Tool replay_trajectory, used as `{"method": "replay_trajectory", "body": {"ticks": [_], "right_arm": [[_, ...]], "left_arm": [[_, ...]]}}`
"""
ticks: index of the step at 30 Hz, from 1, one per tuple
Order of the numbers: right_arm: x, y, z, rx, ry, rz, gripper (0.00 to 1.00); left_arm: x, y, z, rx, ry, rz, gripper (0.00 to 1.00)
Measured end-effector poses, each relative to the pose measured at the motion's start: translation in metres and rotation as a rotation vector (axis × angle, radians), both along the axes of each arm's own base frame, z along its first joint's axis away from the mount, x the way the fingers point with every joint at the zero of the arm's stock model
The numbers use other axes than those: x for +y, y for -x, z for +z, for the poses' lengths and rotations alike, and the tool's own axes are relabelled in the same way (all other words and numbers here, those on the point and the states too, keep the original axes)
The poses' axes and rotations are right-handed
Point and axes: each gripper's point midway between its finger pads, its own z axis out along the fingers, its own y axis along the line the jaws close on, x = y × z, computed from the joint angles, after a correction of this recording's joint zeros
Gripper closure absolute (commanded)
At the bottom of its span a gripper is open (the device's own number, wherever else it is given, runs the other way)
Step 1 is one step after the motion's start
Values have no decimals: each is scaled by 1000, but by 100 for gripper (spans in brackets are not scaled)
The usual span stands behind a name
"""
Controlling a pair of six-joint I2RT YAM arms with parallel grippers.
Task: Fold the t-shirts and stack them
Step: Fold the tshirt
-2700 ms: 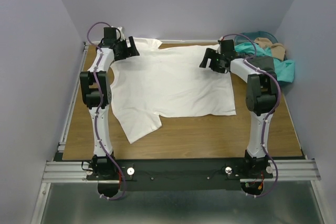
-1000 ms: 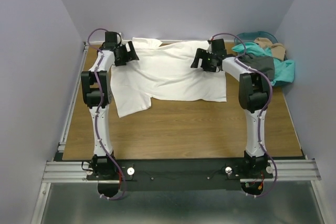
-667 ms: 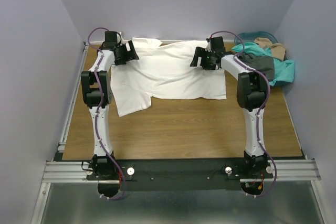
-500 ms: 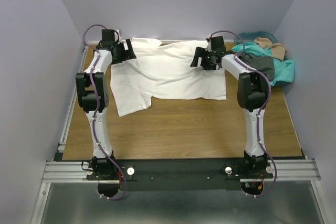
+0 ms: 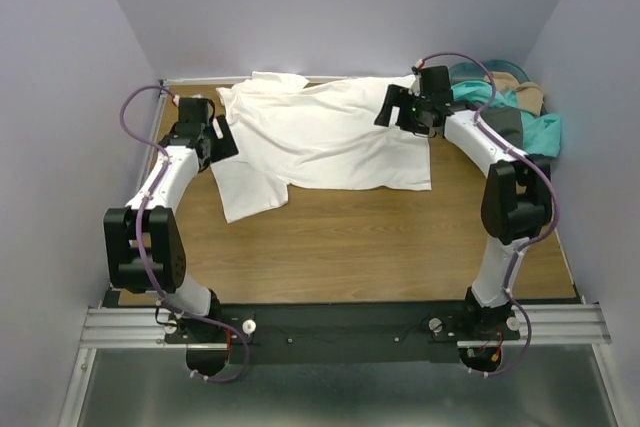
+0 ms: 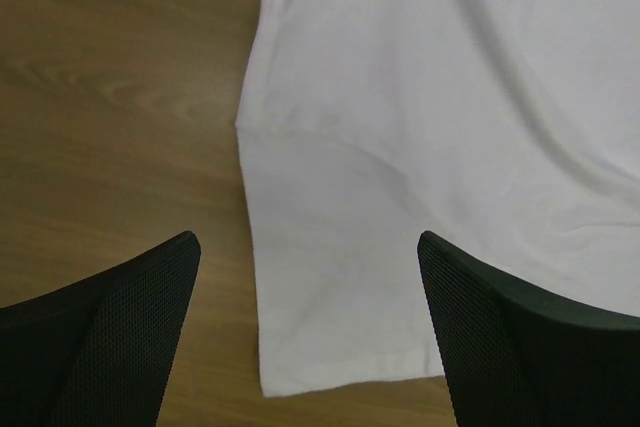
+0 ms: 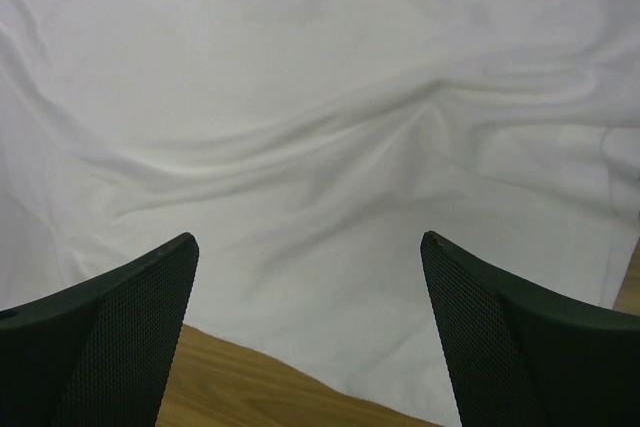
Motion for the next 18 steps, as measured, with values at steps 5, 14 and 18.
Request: {"method": "replay_trajectory", "body": {"ticks": [5, 14, 18], "right_arm": [[-15, 37, -25, 84, 33, -35, 1], [-39, 91, -65, 233, 55, -104, 1], [-46, 104, -69, 251, 61, -121, 1]], "left_arm": [[-3, 68, -59, 208, 5, 66, 11], [-31, 106, -70, 261, 72, 84, 34], [-31, 132, -93, 339, 85, 114, 40]]}}
